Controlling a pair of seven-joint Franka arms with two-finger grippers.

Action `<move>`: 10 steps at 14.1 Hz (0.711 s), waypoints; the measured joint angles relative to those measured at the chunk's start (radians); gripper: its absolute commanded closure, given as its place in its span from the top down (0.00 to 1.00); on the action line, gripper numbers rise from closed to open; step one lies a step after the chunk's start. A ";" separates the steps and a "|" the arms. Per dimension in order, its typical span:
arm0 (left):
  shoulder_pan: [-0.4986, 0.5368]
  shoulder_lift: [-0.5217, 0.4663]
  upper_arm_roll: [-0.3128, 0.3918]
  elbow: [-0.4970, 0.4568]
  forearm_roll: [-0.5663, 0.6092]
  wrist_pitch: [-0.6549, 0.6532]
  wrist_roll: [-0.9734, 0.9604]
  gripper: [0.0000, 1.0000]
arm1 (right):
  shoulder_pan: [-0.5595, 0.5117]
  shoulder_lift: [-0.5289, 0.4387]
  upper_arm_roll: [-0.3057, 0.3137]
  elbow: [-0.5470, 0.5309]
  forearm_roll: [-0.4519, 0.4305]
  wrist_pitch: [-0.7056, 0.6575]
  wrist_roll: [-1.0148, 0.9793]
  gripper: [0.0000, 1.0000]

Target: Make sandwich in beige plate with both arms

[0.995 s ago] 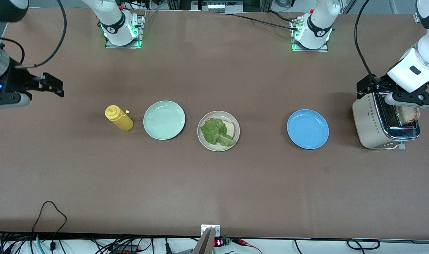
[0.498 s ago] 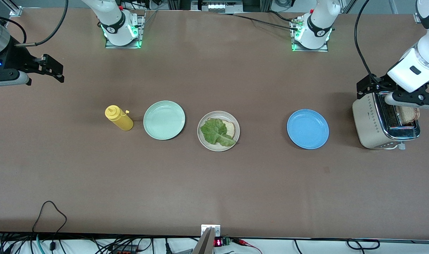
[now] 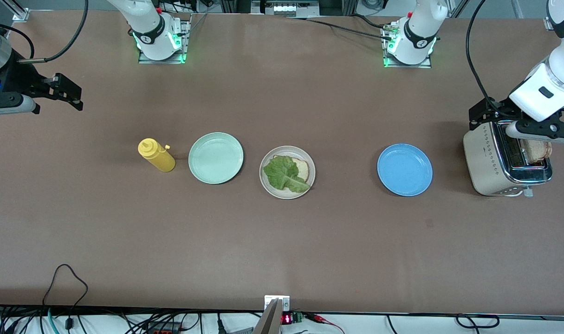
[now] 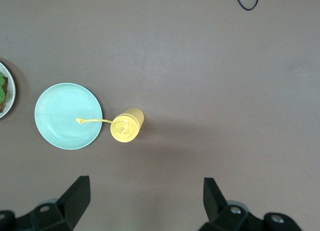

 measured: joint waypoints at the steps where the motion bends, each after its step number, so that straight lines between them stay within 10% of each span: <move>1: 0.000 0.000 0.000 0.000 0.000 0.000 0.000 1.00 | 0.000 0.000 -0.001 0.000 0.004 0.001 0.008 1.00; 10: 0.000 0.000 0.000 0.000 0.000 0.000 0.000 1.00 | -0.018 0.000 -0.005 0.000 0.033 0.007 0.124 1.00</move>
